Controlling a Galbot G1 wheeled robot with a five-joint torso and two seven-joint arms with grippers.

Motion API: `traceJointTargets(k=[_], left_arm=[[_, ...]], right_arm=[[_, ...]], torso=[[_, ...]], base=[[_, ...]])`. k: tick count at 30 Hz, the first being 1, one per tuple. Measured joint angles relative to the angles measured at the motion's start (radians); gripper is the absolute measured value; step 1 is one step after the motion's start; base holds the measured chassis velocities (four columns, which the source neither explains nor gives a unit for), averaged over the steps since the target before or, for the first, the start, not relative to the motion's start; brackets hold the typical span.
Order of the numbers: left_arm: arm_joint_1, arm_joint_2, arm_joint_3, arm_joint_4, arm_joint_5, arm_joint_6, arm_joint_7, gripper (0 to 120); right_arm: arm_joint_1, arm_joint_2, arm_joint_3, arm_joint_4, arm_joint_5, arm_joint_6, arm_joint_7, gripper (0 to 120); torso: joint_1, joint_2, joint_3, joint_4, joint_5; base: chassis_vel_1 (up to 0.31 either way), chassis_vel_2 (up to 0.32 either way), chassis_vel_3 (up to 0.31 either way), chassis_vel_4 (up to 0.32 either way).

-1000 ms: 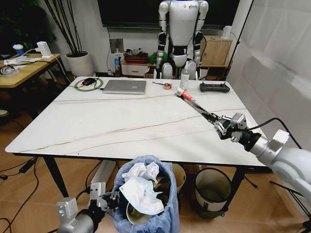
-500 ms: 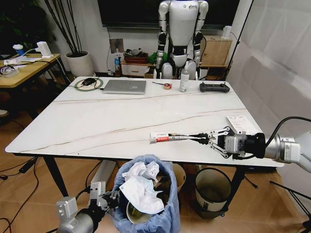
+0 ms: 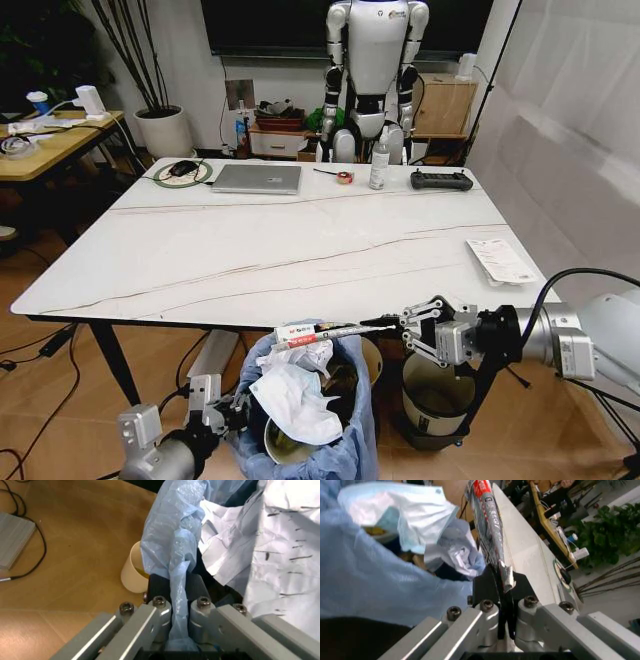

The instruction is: Pick up the trash bin and place the trash from the table into it.

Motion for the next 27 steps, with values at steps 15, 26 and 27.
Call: traceJointTargets(k=[15, 26, 27], left_arm=[[-0.032, 0.005, 0.008, 0.026, -0.041, 0.018, -0.022, 0], [-0.032, 0.005, 0.005, 0.017, -0.042, 0.021, -0.025, 0], [-0.032, 0.005, 0.004, 0.017, -0.042, 0.022, -0.026, 0]], right_arm=[[0.029, -0.066, 0.105, 0.034, -0.209, 0.151, -0.04, 0], [0.033, -0.057, 0.177, 0.065, -0.302, 0.173, -0.013, 0], [0.033, -0.058, 0.184, 0.065, -0.303, 0.17, -0.01, 0]], torso=[[0.0, 0.0, 0.0, 0.0, -0.0002], [0.0, 0.0, 0.0, 0.0, 0.0], [0.0, 0.0, 0.0, 0.0, 0.0]], base=[[0.0, 0.0, 0.0, 0.0], [0.0, 0.0, 0.0, 0.0], [0.0, 0.0, 0.0, 0.0]])
